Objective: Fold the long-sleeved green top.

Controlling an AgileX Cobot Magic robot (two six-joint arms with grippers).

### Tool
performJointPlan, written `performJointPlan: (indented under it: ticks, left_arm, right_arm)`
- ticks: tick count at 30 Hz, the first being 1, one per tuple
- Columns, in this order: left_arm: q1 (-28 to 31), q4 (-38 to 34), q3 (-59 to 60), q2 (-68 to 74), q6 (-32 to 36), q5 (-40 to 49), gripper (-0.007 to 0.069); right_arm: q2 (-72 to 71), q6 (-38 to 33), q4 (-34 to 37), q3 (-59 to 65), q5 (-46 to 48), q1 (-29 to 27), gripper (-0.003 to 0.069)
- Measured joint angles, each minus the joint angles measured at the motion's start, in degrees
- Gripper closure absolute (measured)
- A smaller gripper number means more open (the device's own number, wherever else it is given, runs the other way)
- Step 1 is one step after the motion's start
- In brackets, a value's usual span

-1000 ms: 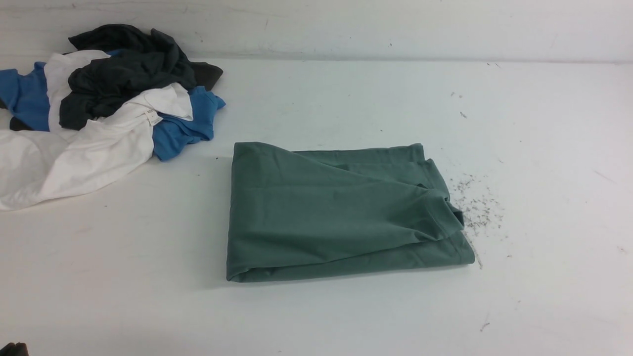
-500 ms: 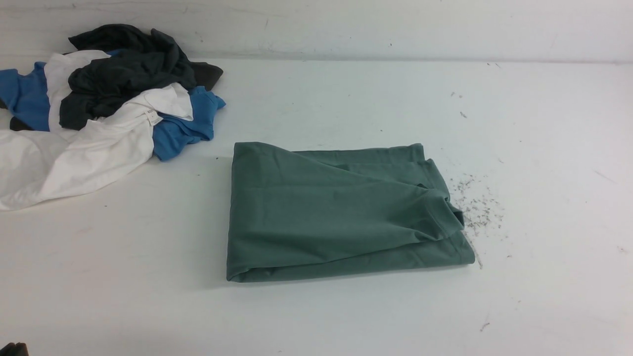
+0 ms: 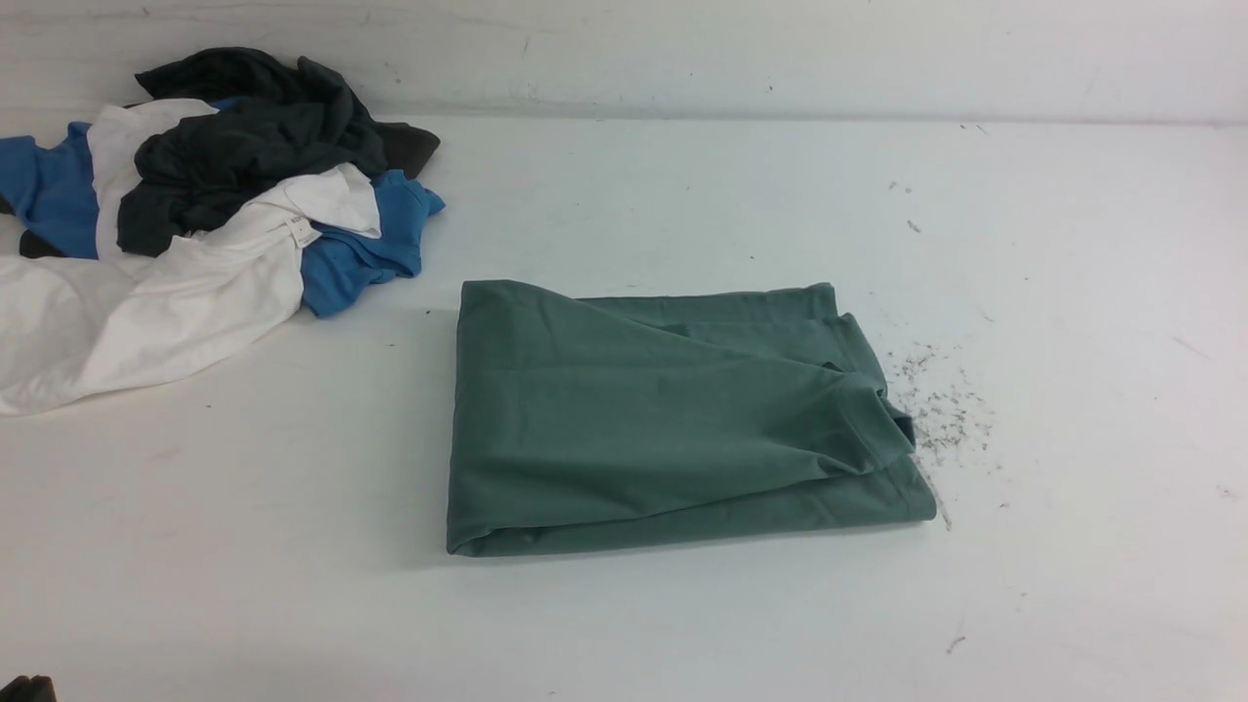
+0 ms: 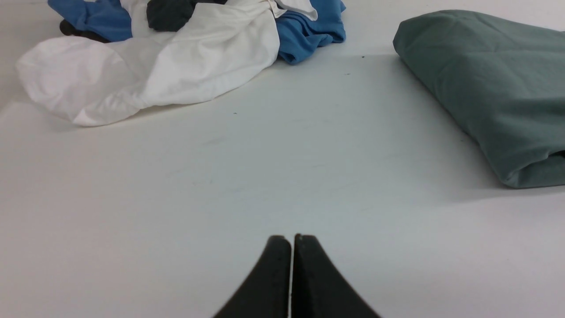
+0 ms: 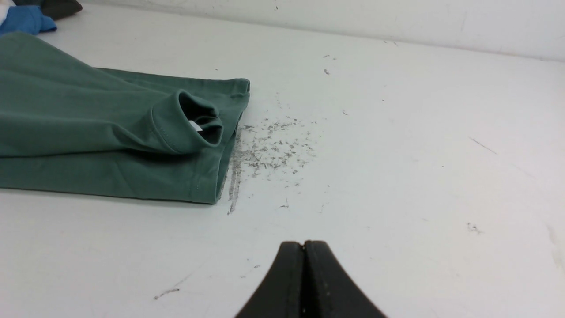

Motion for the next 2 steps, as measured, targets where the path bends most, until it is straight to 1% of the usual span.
performJointPlan:
  ticks: [2]
  left_arm:
    - [0.0, 0.0, 0.0, 0.0, 0.0, 0.0, 0.0629]
  right_arm:
    - [0.0, 0.0, 0.0, 0.0, 0.0, 0.0, 0.0673]
